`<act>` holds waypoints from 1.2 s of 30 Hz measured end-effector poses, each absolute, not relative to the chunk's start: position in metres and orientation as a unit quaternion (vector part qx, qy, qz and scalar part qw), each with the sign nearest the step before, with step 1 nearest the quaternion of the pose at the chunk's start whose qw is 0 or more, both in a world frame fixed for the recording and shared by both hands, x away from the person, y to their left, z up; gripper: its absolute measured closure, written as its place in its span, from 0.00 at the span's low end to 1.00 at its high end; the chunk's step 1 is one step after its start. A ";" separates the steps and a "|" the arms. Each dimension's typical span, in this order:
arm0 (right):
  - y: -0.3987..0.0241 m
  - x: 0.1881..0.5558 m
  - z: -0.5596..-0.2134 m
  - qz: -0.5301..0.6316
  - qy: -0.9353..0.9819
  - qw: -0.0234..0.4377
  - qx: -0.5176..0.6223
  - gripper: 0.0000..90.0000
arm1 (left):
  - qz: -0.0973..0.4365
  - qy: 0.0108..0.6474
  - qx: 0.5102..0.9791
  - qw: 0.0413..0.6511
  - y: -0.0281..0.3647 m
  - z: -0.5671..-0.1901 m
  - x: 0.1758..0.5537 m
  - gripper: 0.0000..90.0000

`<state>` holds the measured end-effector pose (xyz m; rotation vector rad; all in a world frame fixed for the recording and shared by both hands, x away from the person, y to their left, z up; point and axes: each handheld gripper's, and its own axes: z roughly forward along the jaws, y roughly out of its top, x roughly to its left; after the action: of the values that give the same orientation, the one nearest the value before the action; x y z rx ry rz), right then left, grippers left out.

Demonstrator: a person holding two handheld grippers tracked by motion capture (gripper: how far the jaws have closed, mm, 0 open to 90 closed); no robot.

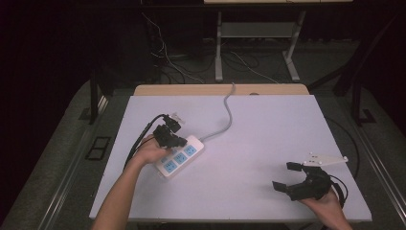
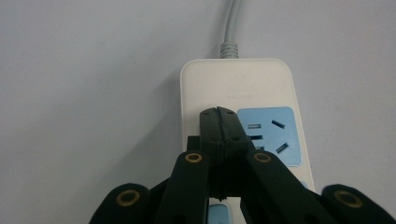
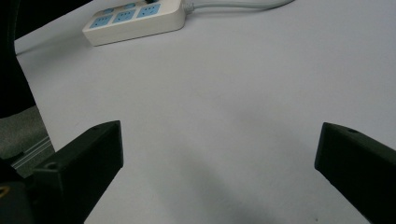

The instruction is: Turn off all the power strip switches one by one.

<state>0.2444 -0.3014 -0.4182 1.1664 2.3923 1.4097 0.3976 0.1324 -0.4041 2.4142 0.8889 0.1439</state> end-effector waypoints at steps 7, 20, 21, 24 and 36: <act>-0.303 0.244 -0.418 0.469 0.790 0.066 0.389 0.01 | 0.060 0.328 0.904 0.267 0.134 -0.403 0.395 0.99; -0.305 0.244 -0.418 0.470 0.787 0.067 0.393 0.01 | 0.066 0.342 0.884 0.312 0.154 -0.389 0.385 0.99; -0.305 0.244 -0.417 0.470 0.787 0.066 0.393 0.01 | 0.070 0.343 0.882 0.316 0.155 -0.386 0.383 0.99; -0.304 0.244 -0.417 0.471 0.788 0.067 0.392 0.01 | 0.077 0.344 0.877 0.328 0.158 -0.378 0.379 0.99; -0.304 0.243 -0.417 0.471 0.788 0.068 0.391 0.01 | 0.105 0.351 0.860 0.356 0.176 -0.358 0.365 0.94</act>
<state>0.2428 -0.3040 -0.4167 1.1771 2.3728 1.4199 0.3646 0.1764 -0.3576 2.2217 0.9057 0.2701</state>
